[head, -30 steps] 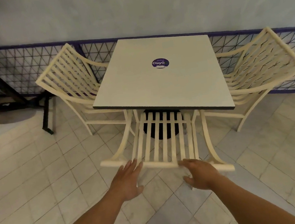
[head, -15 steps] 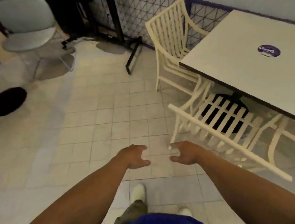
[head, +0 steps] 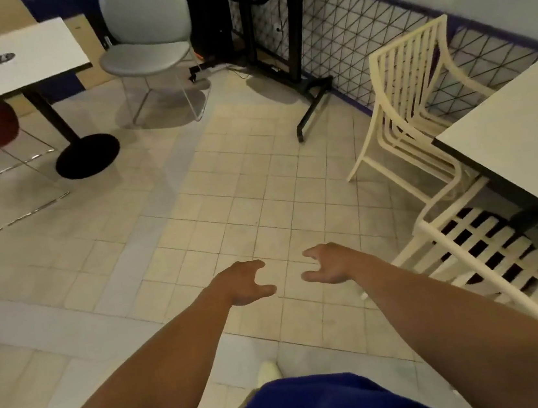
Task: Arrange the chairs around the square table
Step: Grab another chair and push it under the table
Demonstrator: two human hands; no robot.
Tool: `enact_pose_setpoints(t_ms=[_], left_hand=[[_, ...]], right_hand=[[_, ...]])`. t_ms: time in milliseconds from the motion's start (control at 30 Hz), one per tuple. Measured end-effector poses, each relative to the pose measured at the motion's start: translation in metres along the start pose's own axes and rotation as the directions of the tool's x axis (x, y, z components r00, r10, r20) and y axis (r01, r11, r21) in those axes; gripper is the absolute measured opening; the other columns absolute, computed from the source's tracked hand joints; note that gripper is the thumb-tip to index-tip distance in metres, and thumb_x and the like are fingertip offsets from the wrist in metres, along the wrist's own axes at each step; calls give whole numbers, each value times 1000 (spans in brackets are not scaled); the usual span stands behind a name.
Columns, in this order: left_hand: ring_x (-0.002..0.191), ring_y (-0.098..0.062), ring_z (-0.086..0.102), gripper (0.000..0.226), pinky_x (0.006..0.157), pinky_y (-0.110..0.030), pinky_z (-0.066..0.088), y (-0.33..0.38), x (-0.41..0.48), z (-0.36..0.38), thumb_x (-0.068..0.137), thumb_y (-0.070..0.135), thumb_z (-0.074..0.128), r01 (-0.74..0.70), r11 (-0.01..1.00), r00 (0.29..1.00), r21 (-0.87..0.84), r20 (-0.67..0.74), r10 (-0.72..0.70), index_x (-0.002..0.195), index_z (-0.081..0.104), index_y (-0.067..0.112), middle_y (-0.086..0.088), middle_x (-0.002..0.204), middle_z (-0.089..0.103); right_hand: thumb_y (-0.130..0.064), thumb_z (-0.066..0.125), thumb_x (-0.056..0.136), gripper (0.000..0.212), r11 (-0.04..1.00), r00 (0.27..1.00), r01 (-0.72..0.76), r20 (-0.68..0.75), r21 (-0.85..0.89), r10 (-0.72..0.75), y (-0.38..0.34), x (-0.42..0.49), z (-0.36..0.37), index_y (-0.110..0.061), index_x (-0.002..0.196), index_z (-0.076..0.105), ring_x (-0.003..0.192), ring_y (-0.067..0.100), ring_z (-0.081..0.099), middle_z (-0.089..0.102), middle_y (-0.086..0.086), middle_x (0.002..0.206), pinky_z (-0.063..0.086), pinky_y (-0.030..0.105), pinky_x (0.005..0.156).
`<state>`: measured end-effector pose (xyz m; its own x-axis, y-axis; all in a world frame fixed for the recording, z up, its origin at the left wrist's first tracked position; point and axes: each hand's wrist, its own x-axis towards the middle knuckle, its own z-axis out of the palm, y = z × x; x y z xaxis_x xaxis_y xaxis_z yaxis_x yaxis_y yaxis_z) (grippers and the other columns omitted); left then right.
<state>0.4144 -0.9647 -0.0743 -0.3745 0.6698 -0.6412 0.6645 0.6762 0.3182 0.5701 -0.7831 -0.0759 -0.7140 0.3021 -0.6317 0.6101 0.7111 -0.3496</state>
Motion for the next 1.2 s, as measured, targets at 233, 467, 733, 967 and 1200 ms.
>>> enact_pose_setpoints(t_ms=[233,467,733,967,1200], left_hand=[[140,-22,42,80,114,-39,36,-55,31,-66,90,60,62,-21,999,999,-26,-45,19,155,31,26,-1,158,39],[141,-20,41,79,114,-38,34,-65,104,-128,89,60,63,-65,998,997,-16,-34,64,154,33,29,1,157,40],[142,-20,39,80,113,-37,35,-55,238,-244,88,61,63,-81,994,996,79,-15,83,154,33,28,0,157,41],[140,-19,43,76,113,-35,35,-22,336,-362,89,58,65,-145,987,989,71,-17,147,153,36,28,0,154,44],[140,-19,43,76,112,-32,34,13,462,-459,90,57,64,-290,938,957,191,69,282,153,35,27,0,155,43]], right_hand=[[-56,58,91,77,1000,999,13,-50,-26,-14,-50,64,-45,-20,154,31,142,24,36,34,4,159,34,39,114],[-55,57,93,77,999,999,-28,-37,40,29,-49,132,-96,-19,155,28,143,25,34,34,5,159,32,38,114],[-56,57,92,79,989,993,-75,-83,127,86,-16,246,-200,-17,155,28,144,25,34,33,6,159,33,40,115],[-60,57,90,82,970,976,-143,-133,195,171,18,316,-315,-20,155,27,143,26,34,32,6,159,34,41,114],[-57,54,94,80,924,942,-233,-165,303,291,51,391,-393,-18,156,24,144,26,32,31,8,159,32,36,114]])
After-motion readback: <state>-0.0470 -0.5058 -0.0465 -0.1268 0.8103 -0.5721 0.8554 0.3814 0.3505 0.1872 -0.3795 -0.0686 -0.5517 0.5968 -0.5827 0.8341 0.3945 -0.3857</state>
